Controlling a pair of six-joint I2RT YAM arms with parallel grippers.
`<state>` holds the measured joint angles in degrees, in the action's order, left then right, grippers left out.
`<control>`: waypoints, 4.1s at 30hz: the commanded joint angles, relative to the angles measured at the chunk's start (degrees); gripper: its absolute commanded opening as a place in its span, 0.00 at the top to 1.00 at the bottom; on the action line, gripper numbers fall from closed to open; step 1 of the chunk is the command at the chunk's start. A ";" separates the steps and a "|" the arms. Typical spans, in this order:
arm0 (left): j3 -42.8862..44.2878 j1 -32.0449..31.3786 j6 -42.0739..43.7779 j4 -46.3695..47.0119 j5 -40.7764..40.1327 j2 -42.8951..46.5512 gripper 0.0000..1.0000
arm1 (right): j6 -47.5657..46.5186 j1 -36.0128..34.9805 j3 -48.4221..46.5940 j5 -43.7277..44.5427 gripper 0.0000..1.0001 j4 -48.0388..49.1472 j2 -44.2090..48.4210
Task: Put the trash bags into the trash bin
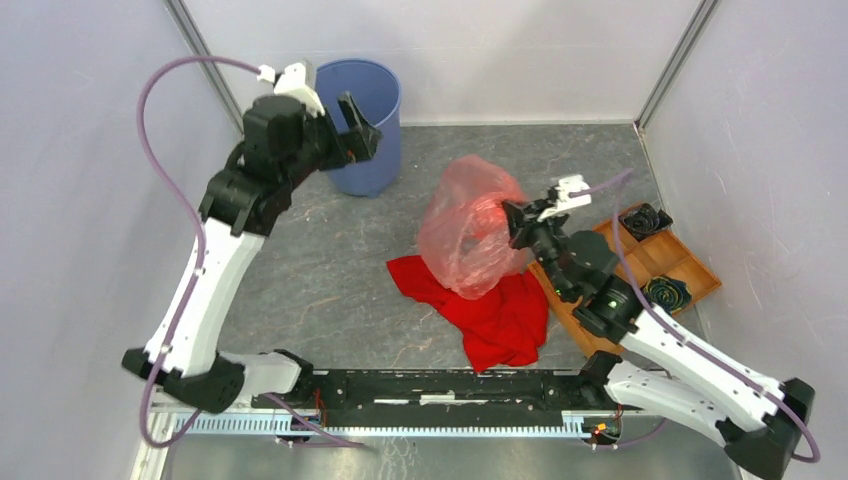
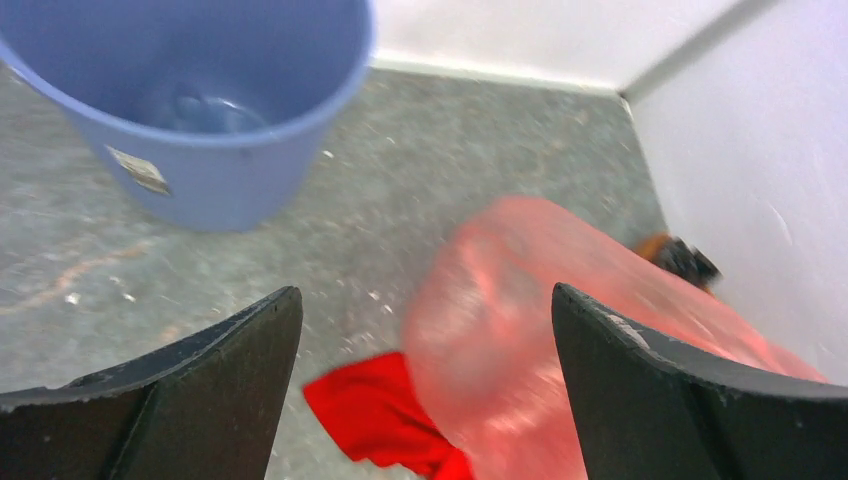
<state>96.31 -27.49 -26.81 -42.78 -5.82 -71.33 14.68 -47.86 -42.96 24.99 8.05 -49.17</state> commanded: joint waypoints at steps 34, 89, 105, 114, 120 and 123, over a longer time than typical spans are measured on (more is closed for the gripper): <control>28.92 5.43 22.23 -3.16 -6.60 -44.42 0.61 | -2.67 0.04 1.36 -4.97 1.00 -3.10 6.99; 16.17 -19.45 10.03 -31.50 -5.60 -25.25 0.83 | -3.79 0.02 0.85 -3.73 1.00 -1.38 5.26; 25.89 -19.36 10.37 -21.71 -13.73 -20.84 0.13 | -8.27 0.04 -14.25 -1.00 1.00 -2.20 1.80; 7.86 -19.36 9.40 -9.40 -19.40 1.63 0.00 | -6.90 0.01 -37.60 -14.70 0.99 1.27 -13.57; 0.36 -19.36 5.39 -9.70 -31.25 12.86 0.00 | 7.54 -0.10 -48.32 -22.68 1.00 9.74 -23.15; -3.40 -19.36 1.48 -10.20 -36.99 18.84 0.00 | 18.20 -0.14 -52.71 -27.61 1.00 14.65 -28.63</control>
<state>97.08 -46.70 -18.22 -54.06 -32.10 -57.30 17.78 -47.88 -89.80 5.91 13.96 -72.58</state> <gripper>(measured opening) 0.995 0.010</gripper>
